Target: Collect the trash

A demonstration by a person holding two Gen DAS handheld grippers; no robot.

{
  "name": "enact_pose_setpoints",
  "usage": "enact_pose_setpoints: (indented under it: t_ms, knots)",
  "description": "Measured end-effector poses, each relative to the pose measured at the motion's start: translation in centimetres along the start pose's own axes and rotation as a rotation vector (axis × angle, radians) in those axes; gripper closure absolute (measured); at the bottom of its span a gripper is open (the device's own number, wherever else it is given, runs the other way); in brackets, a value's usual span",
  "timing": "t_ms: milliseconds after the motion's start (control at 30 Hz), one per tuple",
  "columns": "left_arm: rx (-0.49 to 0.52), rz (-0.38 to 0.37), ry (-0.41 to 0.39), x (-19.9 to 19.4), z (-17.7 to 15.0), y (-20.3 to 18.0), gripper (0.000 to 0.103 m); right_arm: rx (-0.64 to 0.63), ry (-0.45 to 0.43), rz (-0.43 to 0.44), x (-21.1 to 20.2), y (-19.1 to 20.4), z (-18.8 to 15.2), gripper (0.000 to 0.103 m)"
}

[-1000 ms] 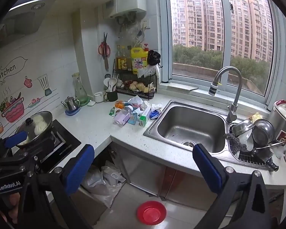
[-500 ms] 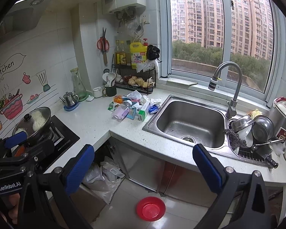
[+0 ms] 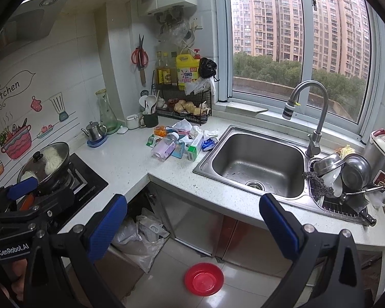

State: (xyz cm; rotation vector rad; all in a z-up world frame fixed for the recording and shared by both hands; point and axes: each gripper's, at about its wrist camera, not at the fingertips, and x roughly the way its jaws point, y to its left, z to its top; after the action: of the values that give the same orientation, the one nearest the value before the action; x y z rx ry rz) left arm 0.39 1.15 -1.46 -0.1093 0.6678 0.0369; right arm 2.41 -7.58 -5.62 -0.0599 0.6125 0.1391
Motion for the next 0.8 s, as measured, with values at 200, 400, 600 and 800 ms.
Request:
enact_pose_setpoints:
  t_ms: [200, 400, 600, 800]
  knots:
    - [0.002, 0.009, 0.007, 0.03, -0.17, 0.24, 0.0, -0.003, 0.001, 0.002, 0.02, 0.0, -0.11, 0.0]
    - [0.008, 0.007, 0.013, 0.1, -0.31, 0.3, 0.0, -0.004, 0.013, 0.003, 0.23, 0.18, -0.23, 0.0]
    - [0.022, -0.004, 0.021, 0.19, -0.57, 0.31, 0.0, -0.005, 0.018, 0.003, 0.25, 0.37, -0.2, 0.0]
    - [0.014, -0.008, 0.027, 0.33, -0.53, 0.54, 0.0, -0.009, 0.018, -0.004, 0.31, 0.49, -0.2, 0.0]
